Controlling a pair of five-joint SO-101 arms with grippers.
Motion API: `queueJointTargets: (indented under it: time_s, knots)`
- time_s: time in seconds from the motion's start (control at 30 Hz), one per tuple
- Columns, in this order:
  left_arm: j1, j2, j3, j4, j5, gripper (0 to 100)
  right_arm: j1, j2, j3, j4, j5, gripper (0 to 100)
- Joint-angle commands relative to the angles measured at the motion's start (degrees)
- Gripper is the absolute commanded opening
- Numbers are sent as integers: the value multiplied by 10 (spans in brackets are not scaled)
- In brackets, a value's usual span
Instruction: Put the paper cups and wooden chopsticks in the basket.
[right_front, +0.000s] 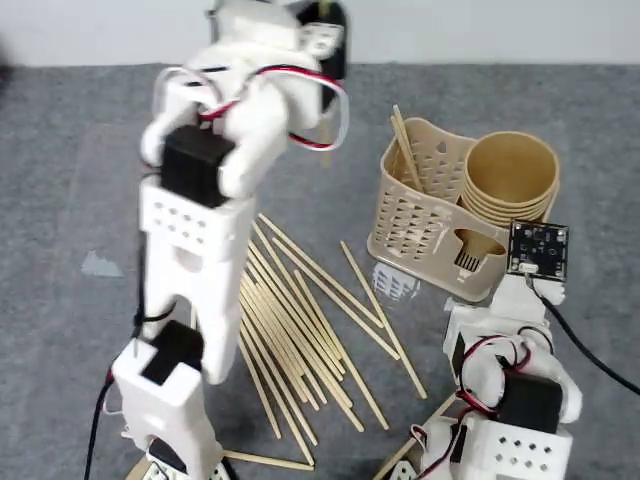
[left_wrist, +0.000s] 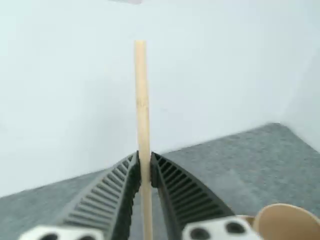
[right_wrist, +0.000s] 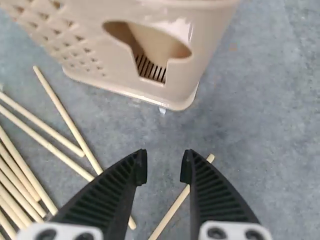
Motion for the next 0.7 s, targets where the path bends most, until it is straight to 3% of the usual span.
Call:
queueJointTargets:
  time_s: [0.0, 0.2, 0.5, 0.67]
  knots:
    - [23, 9, -3, -57, 40, 12, 7, -10, -2, 7, -7, 121]
    - [35, 36, 2, -121, 102, 12, 7, -10, -2, 7, -7, 121]
    - [60, 111, 0, -95, 103, 13, 7, -10, -2, 7, -7, 123]
    - [60, 120, -21, -44, 149, 58, 7, -10, -2, 7, -7, 126]
